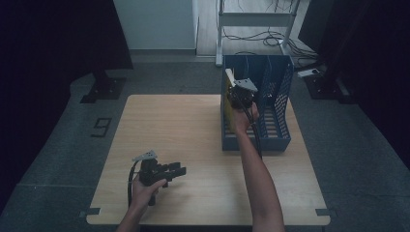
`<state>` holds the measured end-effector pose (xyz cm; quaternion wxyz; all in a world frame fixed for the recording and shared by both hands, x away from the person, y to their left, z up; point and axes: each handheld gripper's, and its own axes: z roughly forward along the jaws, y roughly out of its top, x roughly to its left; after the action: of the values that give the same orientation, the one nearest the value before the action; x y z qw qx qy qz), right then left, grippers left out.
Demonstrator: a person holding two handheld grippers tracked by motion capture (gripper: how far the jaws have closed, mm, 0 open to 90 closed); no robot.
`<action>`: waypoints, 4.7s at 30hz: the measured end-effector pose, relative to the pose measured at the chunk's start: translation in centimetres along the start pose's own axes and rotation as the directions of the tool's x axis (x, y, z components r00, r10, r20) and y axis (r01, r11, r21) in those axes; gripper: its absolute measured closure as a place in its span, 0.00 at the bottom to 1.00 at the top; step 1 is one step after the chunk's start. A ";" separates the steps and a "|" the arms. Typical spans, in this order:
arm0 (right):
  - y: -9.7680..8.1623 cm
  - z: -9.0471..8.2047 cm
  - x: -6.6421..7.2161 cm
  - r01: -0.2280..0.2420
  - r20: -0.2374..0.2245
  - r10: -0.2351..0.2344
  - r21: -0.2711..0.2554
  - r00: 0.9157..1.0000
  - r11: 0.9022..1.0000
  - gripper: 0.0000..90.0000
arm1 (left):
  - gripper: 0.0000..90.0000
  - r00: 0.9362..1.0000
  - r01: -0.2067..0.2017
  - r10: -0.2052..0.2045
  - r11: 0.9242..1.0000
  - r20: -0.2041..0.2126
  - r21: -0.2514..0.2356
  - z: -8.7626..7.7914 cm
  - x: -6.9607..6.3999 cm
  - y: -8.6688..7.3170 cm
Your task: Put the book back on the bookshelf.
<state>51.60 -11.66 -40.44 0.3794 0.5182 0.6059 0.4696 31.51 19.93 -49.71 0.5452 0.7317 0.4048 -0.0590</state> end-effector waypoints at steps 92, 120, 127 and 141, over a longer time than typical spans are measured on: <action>-1.1 -2.8 -0.7 -0.068 -0.196 0.059 -0.041 0.979 0.997 0.73 | 0.53 1.000 -0.021 0.020 0.996 0.020 0.091 1.8 -0.8 -0.6; -2.1 -2.8 -0.7 -0.039 -0.201 0.033 -0.028 0.979 0.999 0.63 | 0.53 1.000 -0.029 0.027 0.994 0.012 0.103 2.0 -0.9 -0.6; -2.5 -3.3 -1.1 -0.048 -0.198 0.040 -0.035 0.979 0.998 0.61 | 0.53 1.000 -0.030 0.029 0.994 0.011 0.104 2.0 -0.9 -0.6; -3.3 -4.3 -1.7 -0.037 -0.209 0.030 -0.030 0.977 0.999 0.54 | 0.53 0.999 -0.035 0.034 0.993 0.011 0.113 2.3 -1.0 -0.7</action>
<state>46.95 -14.16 -42.48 0.3142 0.4699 0.6255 0.5378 31.21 17.57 -50.63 0.5055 0.7681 0.3857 -0.0759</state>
